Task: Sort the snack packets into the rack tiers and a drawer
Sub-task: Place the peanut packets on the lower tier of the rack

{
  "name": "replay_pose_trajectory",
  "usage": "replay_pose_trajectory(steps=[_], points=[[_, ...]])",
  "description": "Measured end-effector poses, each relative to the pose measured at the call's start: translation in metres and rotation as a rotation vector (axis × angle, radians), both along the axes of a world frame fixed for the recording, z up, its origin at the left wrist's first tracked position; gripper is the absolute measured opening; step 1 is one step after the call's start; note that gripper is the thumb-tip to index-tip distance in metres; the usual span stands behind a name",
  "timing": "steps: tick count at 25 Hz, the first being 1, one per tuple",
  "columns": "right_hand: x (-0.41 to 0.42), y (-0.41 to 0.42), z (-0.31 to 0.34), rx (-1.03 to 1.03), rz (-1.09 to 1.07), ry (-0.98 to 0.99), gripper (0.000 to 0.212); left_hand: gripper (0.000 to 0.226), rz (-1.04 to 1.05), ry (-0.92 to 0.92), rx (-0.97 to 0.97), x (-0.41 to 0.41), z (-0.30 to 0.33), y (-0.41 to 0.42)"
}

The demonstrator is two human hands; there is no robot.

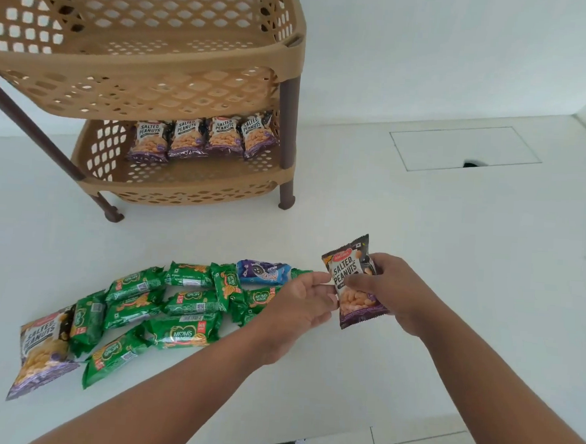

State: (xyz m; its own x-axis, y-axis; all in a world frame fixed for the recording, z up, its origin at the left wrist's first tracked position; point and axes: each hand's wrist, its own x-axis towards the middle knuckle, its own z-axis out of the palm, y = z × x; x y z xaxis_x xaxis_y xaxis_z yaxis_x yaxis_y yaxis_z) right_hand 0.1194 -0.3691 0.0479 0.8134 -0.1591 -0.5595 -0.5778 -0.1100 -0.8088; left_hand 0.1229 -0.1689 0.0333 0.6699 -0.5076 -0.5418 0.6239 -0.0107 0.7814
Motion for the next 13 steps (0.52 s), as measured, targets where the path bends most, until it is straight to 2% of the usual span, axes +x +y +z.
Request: replay_pose_trajectory(steps=[3, 6, 13], points=[[0.017, 0.025, 0.021, 0.048, 0.073, -0.130, 0.027, 0.027, 0.125, -0.114, 0.012, 0.008, 0.013, 0.033], [0.032, 0.064, 0.025, 0.100, 0.141, -0.176, 0.032, 0.017, 0.231, -0.240, 0.137, 0.017, 0.024, 0.081], [0.060, 0.178, 0.001, 0.262, 0.226, -0.067, 0.040, 0.018, 0.578, -0.472, 0.779, 0.013, 0.003, 0.242]])
